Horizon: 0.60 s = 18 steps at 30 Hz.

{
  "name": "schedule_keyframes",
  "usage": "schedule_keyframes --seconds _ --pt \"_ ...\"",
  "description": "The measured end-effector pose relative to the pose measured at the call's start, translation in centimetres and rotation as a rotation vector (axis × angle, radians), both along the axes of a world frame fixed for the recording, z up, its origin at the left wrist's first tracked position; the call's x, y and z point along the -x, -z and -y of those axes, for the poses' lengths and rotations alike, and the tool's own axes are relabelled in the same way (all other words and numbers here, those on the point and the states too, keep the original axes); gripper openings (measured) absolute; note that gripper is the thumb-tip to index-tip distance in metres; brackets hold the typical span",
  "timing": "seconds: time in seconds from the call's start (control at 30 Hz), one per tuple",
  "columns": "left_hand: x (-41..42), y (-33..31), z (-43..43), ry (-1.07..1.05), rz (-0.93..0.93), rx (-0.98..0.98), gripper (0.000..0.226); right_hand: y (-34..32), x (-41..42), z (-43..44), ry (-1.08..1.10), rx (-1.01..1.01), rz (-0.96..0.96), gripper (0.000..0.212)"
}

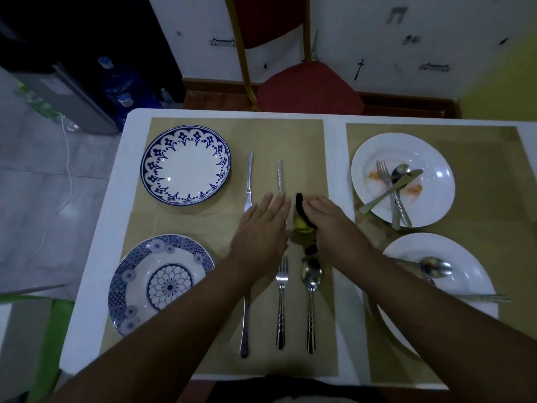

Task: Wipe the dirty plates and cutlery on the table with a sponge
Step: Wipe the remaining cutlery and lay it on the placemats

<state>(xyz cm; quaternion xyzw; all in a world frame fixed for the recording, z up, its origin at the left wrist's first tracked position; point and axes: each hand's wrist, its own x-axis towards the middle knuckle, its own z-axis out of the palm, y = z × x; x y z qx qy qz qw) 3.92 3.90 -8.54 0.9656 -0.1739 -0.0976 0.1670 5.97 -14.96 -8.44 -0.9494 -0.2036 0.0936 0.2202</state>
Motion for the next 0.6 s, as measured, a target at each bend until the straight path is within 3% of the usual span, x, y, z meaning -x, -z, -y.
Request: schedule_keyframes --seconds 0.17,0.27,0.4,0.5,0.6 --pt "5.1 -1.6 1.9 0.023 -0.045 -0.048 0.065 -1.1 4.1 2.4 0.009 -0.077 0.119 0.065" --pt "8.4 -1.6 3.8 0.048 -0.091 -0.090 0.067 -1.6 6.4 4.7 0.014 -0.113 0.066 0.059" --pt "11.7 -2.0 7.7 0.073 -0.129 -0.087 0.067 -2.4 9.9 8.8 0.013 -0.128 -0.017 0.072" --pt "13.1 -2.4 11.1 0.104 -0.119 -0.070 0.067 -2.6 12.1 12.2 0.076 -0.144 -0.027 0.069" --pt "13.8 -2.0 14.4 0.131 -0.086 -0.042 0.065 -2.2 13.7 16.0 0.076 -0.074 -0.055 0.097"
